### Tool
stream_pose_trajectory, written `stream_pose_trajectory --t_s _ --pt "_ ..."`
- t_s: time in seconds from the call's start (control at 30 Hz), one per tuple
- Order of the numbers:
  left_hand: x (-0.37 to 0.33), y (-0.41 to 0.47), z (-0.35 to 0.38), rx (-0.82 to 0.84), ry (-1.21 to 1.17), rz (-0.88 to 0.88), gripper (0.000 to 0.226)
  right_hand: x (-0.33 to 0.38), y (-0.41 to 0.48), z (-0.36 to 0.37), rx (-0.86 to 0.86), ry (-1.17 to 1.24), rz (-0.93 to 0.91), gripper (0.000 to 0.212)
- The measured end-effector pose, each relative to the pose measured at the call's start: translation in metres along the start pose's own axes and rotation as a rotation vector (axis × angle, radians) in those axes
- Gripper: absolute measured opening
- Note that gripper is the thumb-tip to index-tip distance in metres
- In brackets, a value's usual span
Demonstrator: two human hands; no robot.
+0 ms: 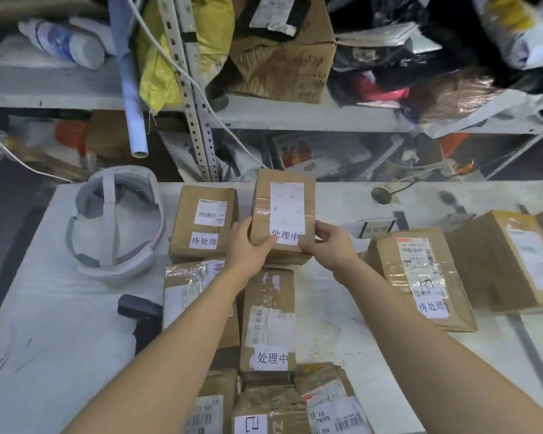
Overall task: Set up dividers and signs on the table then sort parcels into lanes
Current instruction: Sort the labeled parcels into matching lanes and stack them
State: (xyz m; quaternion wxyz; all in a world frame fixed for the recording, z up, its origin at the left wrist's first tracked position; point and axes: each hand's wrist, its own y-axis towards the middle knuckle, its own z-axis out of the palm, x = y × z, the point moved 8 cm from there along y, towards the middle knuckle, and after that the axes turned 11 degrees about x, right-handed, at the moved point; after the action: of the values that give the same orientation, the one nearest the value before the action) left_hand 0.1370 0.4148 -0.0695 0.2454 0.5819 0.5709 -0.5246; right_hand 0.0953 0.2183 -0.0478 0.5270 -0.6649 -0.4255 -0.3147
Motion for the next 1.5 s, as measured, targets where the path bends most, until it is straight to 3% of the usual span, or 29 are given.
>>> stream_pose_trajectory --t_s 0.2,0.4,0.7,1.0,1.23,1.5 --pt "-0.051 -0.015 0.003 -0.017 -0.099 0.113 0.05 0.053 -0.038 -0.036 -0.033 -0.042 -0.119 0.04" --pt "-0.134 -0.049 0.036 -0.062 -0.031 0.235 0.053 0.078 -0.091 -0.105 -0.061 0.031 -0.219 0.035" --pt "-0.233 -0.117 0.169 -0.126 0.052 0.377 0.051 0.049 -0.181 -0.252 -0.047 0.066 -0.335 0.034" --pt "-0.314 -0.164 0.304 -0.099 0.097 0.393 0.053 0.007 -0.253 -0.399 -0.112 0.034 -0.299 0.044" --pt "-0.314 -0.147 0.387 0.053 -0.019 0.286 0.03 -0.034 -0.254 -0.47 -0.177 -0.04 -0.195 0.055" --pt "-0.282 -0.115 0.418 0.081 -0.069 0.212 0.047 -0.072 -0.224 -0.477 -0.218 -0.113 -0.084 0.057"
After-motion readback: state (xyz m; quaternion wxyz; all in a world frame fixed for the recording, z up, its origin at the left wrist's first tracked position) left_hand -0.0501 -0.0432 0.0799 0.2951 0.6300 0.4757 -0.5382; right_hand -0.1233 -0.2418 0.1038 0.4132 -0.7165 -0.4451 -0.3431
